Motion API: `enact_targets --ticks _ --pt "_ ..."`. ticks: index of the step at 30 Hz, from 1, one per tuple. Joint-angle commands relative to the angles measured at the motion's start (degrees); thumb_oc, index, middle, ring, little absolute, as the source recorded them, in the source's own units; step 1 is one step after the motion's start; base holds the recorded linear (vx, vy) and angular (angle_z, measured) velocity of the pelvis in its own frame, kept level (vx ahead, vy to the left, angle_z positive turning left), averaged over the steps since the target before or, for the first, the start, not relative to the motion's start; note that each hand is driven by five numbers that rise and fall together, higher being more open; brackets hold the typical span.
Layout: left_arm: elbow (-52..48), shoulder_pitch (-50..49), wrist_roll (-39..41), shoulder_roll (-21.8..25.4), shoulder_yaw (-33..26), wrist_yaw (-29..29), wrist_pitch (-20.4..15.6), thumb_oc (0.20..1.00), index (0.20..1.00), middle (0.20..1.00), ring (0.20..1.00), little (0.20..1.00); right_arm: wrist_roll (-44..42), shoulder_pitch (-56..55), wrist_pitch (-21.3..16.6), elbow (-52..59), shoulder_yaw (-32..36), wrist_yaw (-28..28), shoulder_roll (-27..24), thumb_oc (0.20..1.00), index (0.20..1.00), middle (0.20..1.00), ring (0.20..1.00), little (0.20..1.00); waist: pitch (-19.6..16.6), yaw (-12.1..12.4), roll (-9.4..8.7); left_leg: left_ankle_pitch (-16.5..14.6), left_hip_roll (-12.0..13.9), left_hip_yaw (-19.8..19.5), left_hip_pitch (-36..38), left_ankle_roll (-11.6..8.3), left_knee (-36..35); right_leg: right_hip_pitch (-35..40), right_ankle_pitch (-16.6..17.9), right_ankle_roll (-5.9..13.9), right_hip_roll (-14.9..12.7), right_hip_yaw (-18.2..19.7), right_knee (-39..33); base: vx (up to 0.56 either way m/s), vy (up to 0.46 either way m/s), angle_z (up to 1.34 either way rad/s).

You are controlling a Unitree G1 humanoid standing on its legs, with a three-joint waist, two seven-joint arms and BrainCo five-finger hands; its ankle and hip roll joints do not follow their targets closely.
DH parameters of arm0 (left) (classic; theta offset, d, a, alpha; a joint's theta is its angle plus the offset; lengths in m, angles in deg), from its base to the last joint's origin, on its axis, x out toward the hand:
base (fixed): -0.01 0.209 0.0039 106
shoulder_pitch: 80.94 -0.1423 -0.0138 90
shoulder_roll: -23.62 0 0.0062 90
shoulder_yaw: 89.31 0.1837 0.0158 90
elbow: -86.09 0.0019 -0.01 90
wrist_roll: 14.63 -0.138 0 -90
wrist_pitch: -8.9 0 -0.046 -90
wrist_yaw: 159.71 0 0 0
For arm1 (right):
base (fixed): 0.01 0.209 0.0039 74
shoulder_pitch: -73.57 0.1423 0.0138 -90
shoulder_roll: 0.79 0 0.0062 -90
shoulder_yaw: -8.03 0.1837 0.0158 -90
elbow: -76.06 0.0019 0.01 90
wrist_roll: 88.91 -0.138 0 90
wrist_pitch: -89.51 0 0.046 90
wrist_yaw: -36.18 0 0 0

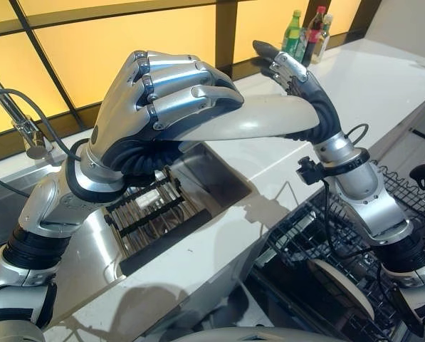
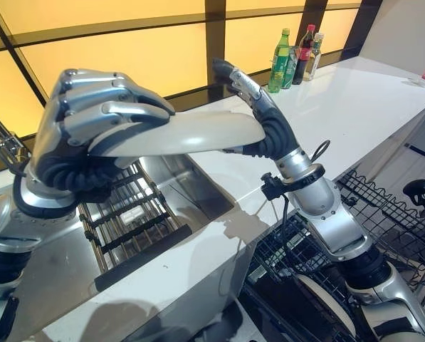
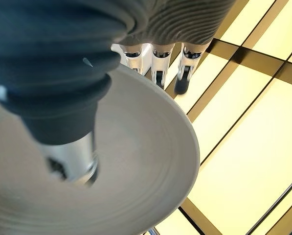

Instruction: Pick up plates and place into dishwasher.

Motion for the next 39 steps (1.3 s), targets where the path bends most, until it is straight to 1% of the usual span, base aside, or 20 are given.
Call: enact_targets --ticks 1,4,14,19,27,31,32,33,34,37,39 --pt "1.44 1.76 3.74 0.16 0.94 0.04 0.33 0.2 0.2 0.2 0.2 0.2 -1.0 -0.19 -3.3 1.81 2.78 -0.43 -0.58 0.2 0.2 0.2 0.2 0.2 -4.05 0.19 0.34 -1.79 -0.43 1.04 -3.12 1.04 1.5 -0.11 -10.95 4.16 -3.33 1.76 11.56 0.01 -0.018 -0.04" --pt "1.56 1.49 3.54 0.11 0.84 0.07 0.04 0.2 0.2 0.2 0.2 0.2 -1.53 -0.32 -2.9 1.92 3.26 -0.38 -0.72 0.2 0.2 0.2 0.2 0.2 -4.02 0.12 0.33 -1.72 -0.32 1.27 -3.02 0.98 1.46 0.04 -10.85 4.16 -3.31 1.68 11.45 0.0 -0.012 -0.05" --pt "1.5 1.33 3.4 -0.19 0.58 -0.5 1.08 0.2 0.2 0.2 0.2 0.2 -1.23 -1.08 -2.49 1.78 3.46 -0.33 -0.19 0.2 0.2 0.2 0.2 0.2 -4.24 0.14 0.41 -1.43 0.07 1.64 -2.96 0.65 1.07 0.3 -10.56 4.31 -3.67 1.04 10.9 0.0 -0.004 -0.03" --pt "1.99 1.43 4.89 -0.16 0.6 -0.6 1.94 0.2 0.2 0.2 0.2 0.2 -1.53 -1.03 -2.74 1.26 3.49 -0.91 -0.12 0.2 0.2 0.2 0.2 0.2 -4.19 0.18 0.44 -1.26 0.36 1.83 -2.97 0.42 0.89 0.47 -10.46 4.35 -3.8 0.65 10.66 0.0 0.0 0.0" --pt "2.31 0.3 6.19 -0.8 0.14 -1.36 1.65 0.2 0.2 0.2 0.2 0.2 -1.09 -1.66 -2.98 1.34 4.58 -1.95 0.51 0.2 0.2 0.2 0.2 0.2 -4.07 -0.05 0.53 -1.26 0.73 2.16 -2.84 0.26 0.98 0.57 -10.51 4.35 -3.81 0.81 10.66 0.0 0.0 0.0" --pt "2.18 0.24 7.28 -1.23 0.25 -1.64 2.86 0.2 0.2 0.2 0.2 0.2 -1.18 -1.96 -3.07 1.44 5.16 -2.22 0.78 0.2 0.2 0.2 0.2 0.2 -4.23 -0.34 0.5 -1.3 0.86 2.35 -2.66 0.19 0.87 0.69 -10.38 4.33 -3.61 1.25 10.27 0.0 0.0 0.0" --pt "2.17 0.03 8.01 -1.51 0.12 -1.7 3.2 0.457 0.457 0.457 0.457 0.457 -1.01 -2.13 -3.06 1.47 5.25 -2.28 0.92 0.2 0.2 0.2 0.2 0.2 -4.24 -0.36 0.5 -1.31 0.93 2.43 -2.59 0.19 0.85 0.72 -10.37 4.32 -3.58 1.27 10.22 0.0 0.0 0.0" --pt "2.21 -0.4 8.88 -1.92 -0.08 -2.5 3.94 1.0 1.0 1.0 1.0 1.0 -0.79 -2.45 -3.18 1.47 5.42 -2.26 1.08 0.2 0.2 0.2 0.2 0.2 -4.21 -0.41 0.51 -1.32 1.0 2.5 -2.57 0.19 0.88 0.75 -10.37 4.28 -3.53 1.35 10.19 0.0 0.0 0.0" --pt "2.24 -0.71 9.86 -2.18 -0.2 -3.81 4.96 1.0 1.0 1.0 1.0 1.0 -0.73 -2.63 -3.15 1.54 5.56 -2.35 1.1 0.2 0.2 0.2 0.2 0.2 -4.2 -0.43 0.5 -1.31 1.03 2.51 -2.55 0.19 0.86 0.76 -10.36 4.25 -3.47 1.41 10.16 0.0 0.0 0.0" --pt "2.71 -1.73 12.43 -2.4 -1.0 -2.83 7.08 1.0 1.0 1.0 1.0 1.0 -0.84 -2.99 -3.35 1.37 6.1 -2.64 0.86 0.2 0.2 0.2 0.2 0.2 -4.17 -0.47 0.5 -1.23 1.14 2.57 -2.48 0.13 0.79 0.81 -10.34 4.21 -3.38 1.48 10.08 0.0 0.0 0.0" --pt "3.37 -3.07 14.99 -3.9 -2.78 -2.42 7.86 1.0 1.0 1.0 1.0 1.0 -0.26 -3.53 -3.52 1.11 6.96 -2.61 1.51 0.2 0.2 0.2 0.2 0.2 -4.21 -0.3 0.37 -1.19 1.19 2.48 -2.58 0.16 0.76 0.79 -10.35 4.12 -3.32 1.5 9.96 0.0 0.0 0.0"
